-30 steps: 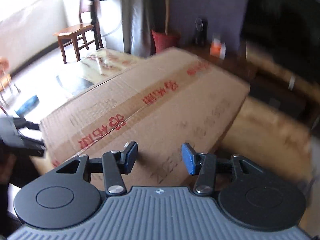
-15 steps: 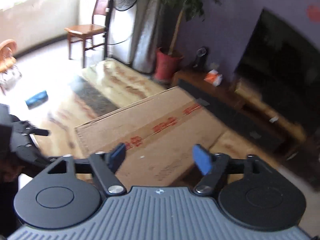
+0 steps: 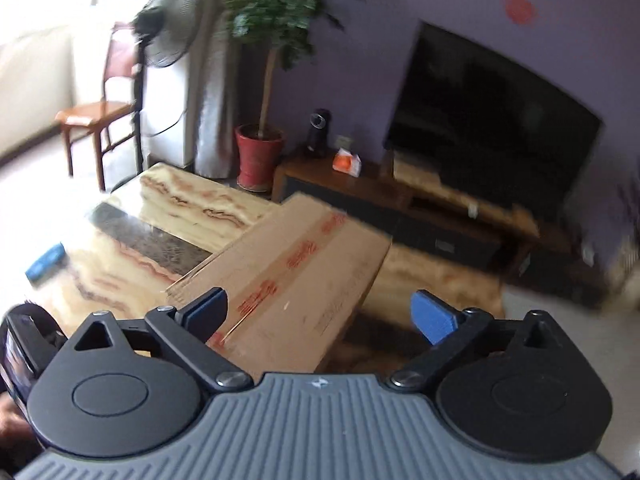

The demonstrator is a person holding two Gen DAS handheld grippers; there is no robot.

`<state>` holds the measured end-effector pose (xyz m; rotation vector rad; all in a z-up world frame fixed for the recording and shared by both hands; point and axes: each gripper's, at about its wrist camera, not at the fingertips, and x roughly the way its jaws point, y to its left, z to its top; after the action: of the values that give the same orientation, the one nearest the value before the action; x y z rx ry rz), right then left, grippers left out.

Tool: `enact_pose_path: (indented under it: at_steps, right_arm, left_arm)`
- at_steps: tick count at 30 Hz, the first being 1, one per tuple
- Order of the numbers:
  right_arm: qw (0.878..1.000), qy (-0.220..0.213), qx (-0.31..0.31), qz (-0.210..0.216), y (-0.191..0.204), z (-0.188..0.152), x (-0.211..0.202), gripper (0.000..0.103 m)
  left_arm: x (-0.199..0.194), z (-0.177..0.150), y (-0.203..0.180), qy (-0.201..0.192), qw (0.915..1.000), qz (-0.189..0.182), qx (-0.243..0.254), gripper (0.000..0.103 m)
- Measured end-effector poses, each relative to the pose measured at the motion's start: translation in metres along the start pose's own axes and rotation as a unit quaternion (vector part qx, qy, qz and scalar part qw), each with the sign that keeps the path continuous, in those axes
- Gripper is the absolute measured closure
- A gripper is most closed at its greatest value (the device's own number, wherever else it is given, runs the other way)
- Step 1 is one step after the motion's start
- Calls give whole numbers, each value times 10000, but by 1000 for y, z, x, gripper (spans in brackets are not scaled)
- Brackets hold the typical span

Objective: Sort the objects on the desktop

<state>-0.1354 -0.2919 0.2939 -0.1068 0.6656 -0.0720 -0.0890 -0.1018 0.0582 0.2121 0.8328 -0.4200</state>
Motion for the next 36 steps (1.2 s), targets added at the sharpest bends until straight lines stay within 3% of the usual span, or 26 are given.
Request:
enact_pose_path:
  at_steps: [5,7,11,14,17,19,24,36]
  right_arm:
    - [9945,382,954,189,16,-63,8,4]
    - [9937,454,1019,115,33,-83,7,5]
    - [9965,-164,802,-193,72,-113,-14,5]
    - [9978,-36,661,-95,89,-129,-14,4]
    - [9985,372,314,-231,100,-136,3,4]
    - [9980,366,190,-477,104,-139,10,4]
    - [9952,286,580,-739,88,-138,16,4]
    - [9928,652,725,-700,82,-159,31,4]
  left_arm:
    - [-17,-10,-5,-126,9999,-12,78,1]
    - [-24,-15,-2,-174,9998,-48,-3,1]
    - [-43,-24,4,-330,9991,-149,-215,1]
    - [-49,-29,2,-406,9987,-218,-223,1]
    - [-49,-31,-7,-430,9988,-202,-92,1]
    - [-47,-30,-11,-430,9990,-158,1,1]
    - [-45,-28,-9,-414,9991,-114,-52,1]
    - [-44,-32,-14,-418,9991,-33,3,1]
